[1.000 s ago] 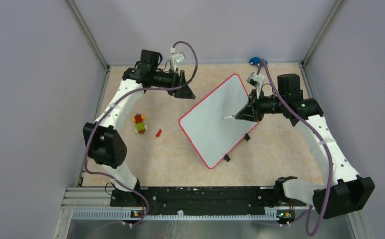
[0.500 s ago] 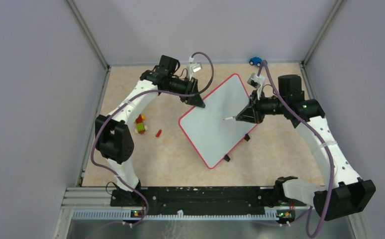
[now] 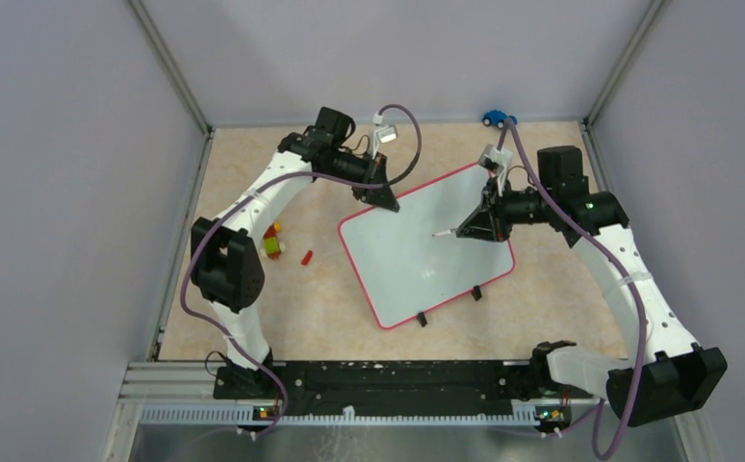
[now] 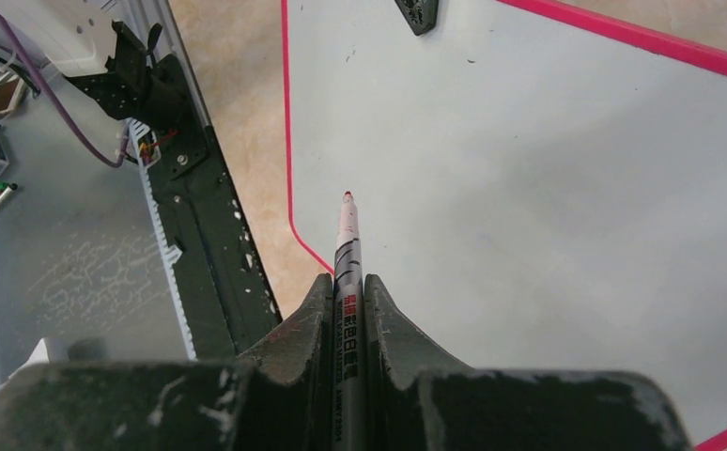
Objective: Write a sentence on the whiteboard
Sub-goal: Adjust the whiteboard at the center of the board.
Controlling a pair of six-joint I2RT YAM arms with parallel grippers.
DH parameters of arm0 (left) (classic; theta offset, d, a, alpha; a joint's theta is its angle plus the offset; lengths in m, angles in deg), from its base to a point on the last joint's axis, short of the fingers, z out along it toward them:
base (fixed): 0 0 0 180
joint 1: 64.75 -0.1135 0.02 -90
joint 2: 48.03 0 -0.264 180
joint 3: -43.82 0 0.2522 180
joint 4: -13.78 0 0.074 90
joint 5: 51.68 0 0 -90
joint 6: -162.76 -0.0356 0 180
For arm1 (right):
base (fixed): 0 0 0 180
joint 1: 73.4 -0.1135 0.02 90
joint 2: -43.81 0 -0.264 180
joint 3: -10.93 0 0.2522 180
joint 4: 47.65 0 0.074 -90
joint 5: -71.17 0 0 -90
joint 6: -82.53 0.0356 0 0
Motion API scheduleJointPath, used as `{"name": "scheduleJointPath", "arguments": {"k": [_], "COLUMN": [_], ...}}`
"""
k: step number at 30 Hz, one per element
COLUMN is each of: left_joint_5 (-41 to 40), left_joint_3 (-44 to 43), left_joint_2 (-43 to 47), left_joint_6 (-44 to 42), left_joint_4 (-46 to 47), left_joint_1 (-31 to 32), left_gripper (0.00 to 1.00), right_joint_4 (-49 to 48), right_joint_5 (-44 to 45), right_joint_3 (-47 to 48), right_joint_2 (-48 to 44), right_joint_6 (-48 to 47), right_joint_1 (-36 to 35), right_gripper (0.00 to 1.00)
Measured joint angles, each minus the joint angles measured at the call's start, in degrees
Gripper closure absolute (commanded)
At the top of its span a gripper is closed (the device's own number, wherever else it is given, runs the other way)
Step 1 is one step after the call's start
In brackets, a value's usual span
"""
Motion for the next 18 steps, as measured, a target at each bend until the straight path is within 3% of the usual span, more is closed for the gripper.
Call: {"name": "scheduleJointPath", "arguments": {"k": [3,13,18], "left_joint_5": [-0.66,-3.3,-3.8], "left_joint_3": [-0.04,0.28,0.33], "left_joint_2": [0.0,0.02,1.42], "left_joint_6": [0.02,0.33,0.22], "left_joint_4": [-0.07,-0.52,-0.85], "left_joint_1": [0.11,1.14,0.02], "left_gripper": [0.87,0.42,0.33], "right_joint_4": [0.28,0.22,-0.24], "right_joint_5": [-0.2,-0.24,0.46], "right_joint_3": [0.0,-0.11,-0.11], "right_joint_2": [0.0,-0.31,-0.59], "right_joint_6": [-0.33,-0.37,-0.55], "right_joint_1": [0.0,-1.05,-4.48], "right_gripper": [1.0,1.0,1.0]}}
